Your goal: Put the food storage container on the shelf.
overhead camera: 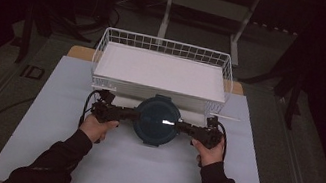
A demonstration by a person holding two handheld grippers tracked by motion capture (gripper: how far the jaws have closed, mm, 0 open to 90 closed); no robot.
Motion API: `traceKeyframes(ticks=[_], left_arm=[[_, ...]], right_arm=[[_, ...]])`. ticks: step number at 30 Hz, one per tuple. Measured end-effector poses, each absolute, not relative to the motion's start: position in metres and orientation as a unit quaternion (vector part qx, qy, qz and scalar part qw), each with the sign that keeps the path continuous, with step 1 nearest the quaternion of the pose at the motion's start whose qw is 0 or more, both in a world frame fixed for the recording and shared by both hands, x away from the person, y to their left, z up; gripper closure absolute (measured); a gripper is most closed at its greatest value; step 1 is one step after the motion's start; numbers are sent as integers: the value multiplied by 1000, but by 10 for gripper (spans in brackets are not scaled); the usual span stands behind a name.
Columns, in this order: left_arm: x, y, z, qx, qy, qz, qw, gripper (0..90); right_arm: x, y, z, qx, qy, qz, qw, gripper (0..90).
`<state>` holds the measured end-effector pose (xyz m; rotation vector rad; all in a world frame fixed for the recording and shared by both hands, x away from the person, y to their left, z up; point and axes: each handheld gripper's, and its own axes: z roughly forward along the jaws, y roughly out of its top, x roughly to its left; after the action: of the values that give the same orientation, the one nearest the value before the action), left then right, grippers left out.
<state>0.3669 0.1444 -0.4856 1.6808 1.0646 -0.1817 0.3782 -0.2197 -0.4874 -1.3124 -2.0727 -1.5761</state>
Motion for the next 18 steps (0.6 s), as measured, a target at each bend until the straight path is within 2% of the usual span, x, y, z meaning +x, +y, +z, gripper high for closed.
traceKeyframes(ticks=[18], left_arm=[[390, 145, -512, 694, 461, -65, 549, 565]], right_arm=[[399, -213, -503, -465, -703, -531, 84, 553]])
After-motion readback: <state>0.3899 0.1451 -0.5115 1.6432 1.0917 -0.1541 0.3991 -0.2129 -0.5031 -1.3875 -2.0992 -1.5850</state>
